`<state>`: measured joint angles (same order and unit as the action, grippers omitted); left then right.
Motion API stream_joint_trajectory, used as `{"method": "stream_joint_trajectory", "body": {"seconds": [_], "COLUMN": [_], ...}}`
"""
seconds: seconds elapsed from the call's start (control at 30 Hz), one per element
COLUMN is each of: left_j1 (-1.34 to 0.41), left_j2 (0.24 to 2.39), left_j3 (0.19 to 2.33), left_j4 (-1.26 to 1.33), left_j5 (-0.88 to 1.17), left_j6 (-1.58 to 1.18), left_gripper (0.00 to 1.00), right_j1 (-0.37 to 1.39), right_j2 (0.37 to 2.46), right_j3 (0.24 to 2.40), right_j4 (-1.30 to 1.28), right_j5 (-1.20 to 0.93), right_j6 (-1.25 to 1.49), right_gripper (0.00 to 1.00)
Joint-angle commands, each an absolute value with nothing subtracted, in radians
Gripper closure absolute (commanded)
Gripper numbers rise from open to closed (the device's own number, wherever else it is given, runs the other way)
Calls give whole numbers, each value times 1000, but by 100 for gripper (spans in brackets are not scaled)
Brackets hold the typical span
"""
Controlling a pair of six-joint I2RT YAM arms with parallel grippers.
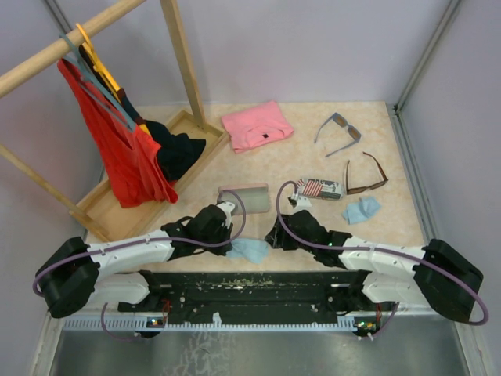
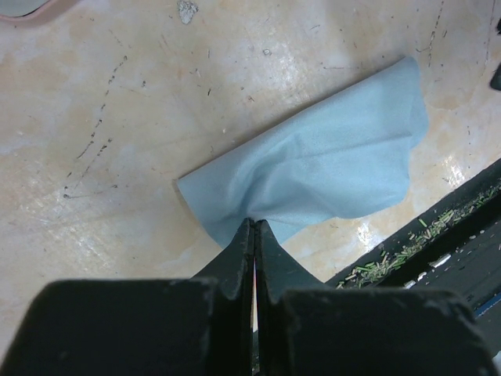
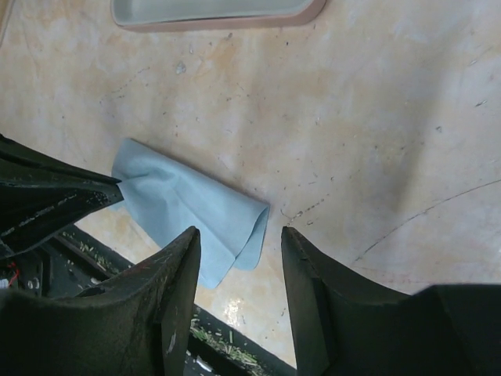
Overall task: Organize the sunglasses
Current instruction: Fold the glasses cleaning cloth at the center of the board.
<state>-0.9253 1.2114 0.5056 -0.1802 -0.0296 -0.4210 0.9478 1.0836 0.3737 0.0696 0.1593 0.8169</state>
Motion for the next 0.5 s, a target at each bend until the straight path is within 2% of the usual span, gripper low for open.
{"method": "stream_joint_trajectory", "body": {"seconds": [0.0,0.17,0.47], "left_j1": [-930,-930,-930], "left_j2": [1196,1193,1196], "left_j3": [515,515,514], "left_j4": [-178,-179,-177], "left_j5": [-32,-34,-32], "left_j6": [-411,-413,-411], "left_gripper": [100,100,100], "right_j1": [947,946,946], "right_j2": [1157,1248,1281], "right_j3": [401,418,414], "right_j4": [176,187,255], "right_j5": [99,84,81], "right_j6": [919,984,1006], "right_gripper": [56,61,66]}}
